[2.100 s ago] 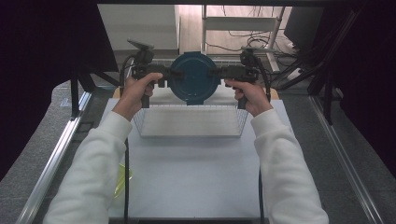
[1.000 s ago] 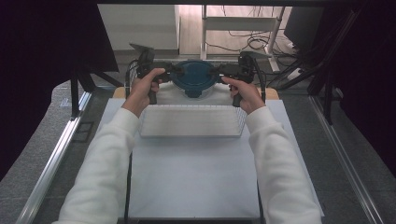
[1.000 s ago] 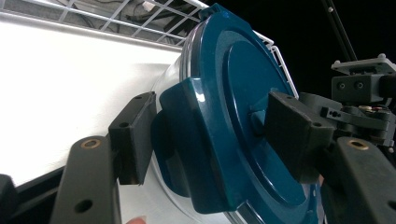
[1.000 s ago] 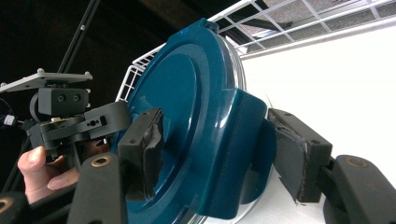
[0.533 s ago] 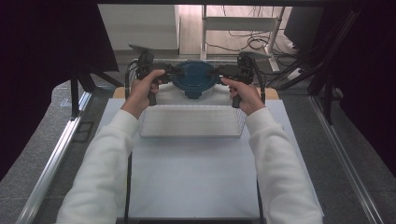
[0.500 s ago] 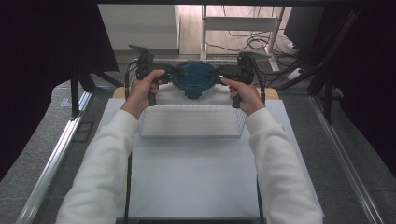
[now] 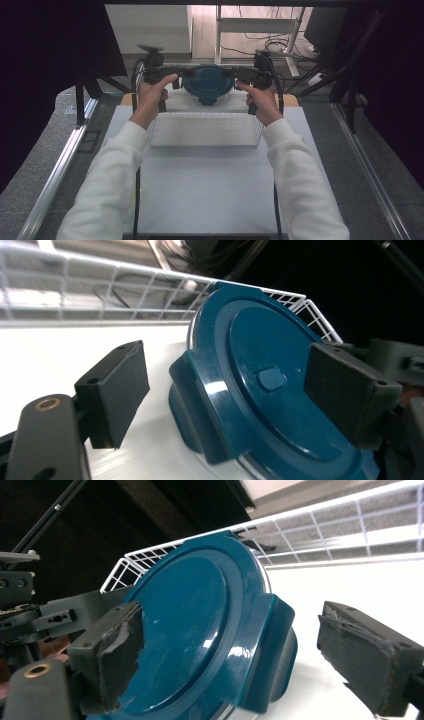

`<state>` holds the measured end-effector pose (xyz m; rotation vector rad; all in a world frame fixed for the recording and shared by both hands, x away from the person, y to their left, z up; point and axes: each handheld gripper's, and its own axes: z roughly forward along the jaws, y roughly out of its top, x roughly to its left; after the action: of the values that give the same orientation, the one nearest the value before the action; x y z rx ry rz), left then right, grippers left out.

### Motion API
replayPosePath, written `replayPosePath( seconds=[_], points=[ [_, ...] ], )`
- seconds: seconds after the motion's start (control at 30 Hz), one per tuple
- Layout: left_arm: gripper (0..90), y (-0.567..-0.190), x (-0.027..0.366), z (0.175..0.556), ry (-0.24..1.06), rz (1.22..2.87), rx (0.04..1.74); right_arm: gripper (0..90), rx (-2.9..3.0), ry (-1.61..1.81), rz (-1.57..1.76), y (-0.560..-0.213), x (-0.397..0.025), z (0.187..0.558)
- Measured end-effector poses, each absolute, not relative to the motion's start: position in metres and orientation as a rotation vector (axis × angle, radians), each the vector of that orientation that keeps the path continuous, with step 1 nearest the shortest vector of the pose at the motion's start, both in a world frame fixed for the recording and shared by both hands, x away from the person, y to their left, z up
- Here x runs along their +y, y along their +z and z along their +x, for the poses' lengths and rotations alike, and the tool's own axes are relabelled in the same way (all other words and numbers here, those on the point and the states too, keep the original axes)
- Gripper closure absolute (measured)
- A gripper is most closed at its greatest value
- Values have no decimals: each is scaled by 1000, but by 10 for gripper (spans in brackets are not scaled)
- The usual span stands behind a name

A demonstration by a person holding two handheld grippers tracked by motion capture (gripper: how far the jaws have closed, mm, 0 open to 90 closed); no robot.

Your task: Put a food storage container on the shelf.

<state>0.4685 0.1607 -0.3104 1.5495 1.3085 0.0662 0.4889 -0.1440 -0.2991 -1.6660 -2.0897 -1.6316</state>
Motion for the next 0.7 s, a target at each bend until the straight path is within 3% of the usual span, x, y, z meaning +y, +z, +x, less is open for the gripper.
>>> replayPosePath(
  seconds=[0.1, 0.43, 0.7],
  points=[
    [163, -304, 161, 452, 164, 1626, 1276, 101, -2142, -1676, -1639, -294, -149, 478],
    [201, -299, 157, 401, 202, 1655, 1164, 182, -2300, -1758, -1470, -291, -172, 442],
    [227, -323, 150, 345, 260, 1748, 1092, 222, -2445, -1719, -1410, -312, -182, 404]
  ],
)
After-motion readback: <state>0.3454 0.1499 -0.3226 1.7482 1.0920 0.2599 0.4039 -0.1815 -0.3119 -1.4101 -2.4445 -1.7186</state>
